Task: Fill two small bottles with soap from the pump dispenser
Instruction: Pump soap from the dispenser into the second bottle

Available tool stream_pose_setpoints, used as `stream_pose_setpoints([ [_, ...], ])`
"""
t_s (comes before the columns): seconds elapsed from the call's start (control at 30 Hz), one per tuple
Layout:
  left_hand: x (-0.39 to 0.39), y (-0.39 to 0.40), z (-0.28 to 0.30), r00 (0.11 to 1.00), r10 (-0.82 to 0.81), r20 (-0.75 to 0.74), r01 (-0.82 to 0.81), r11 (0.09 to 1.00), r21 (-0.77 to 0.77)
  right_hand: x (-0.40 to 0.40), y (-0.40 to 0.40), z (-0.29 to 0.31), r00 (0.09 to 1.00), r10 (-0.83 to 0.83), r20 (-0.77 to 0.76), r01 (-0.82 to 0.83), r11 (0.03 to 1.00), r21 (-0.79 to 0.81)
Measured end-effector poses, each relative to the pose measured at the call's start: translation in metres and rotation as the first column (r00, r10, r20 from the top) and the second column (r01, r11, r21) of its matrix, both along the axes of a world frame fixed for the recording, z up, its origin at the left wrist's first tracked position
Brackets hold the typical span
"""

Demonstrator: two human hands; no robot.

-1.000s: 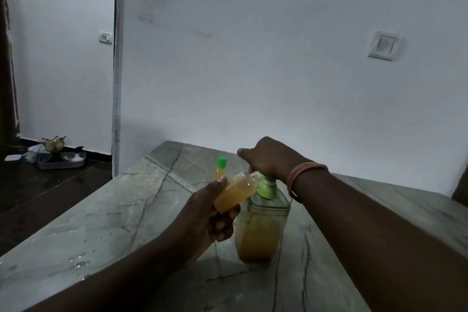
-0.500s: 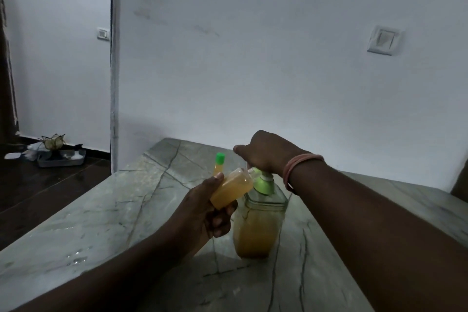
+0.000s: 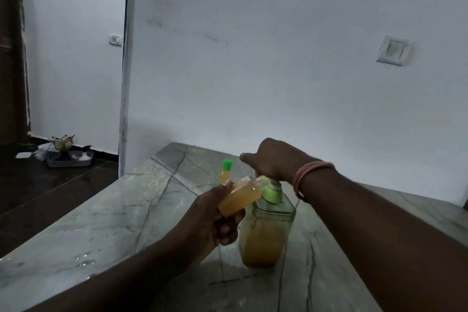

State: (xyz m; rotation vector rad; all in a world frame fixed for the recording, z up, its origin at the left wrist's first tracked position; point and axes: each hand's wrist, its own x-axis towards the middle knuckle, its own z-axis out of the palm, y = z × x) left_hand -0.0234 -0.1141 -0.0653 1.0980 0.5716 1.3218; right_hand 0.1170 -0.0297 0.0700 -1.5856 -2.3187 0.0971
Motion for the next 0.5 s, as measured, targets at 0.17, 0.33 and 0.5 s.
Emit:
stream_pose_setpoints([
  [0.17, 0.0, 0.003, 0.001, 1.0, 0.001, -0.002, -0.001, 1.0, 0.01, 0.006, 0.005, -0.011, 0.975, 0.002, -0.222, 0.007, 0.999, 0.039],
  [0.33, 0.0, 0.003, -0.002, 1.0, -0.011, 0.01, 0.011, 1.0, 0.023, 0.005, -0.002, -0.013, 0.98, -0.023, -0.198, 0.018, 1.0, -0.024],
  [0.5, 0.0, 0.001, -0.001, 1.0, -0.027, 0.009, 0.026, 0.999, 0.034, 0.003, -0.001, -0.001, 0.997, -0.008, -0.082, 0.007, 1.0, -0.013],
])
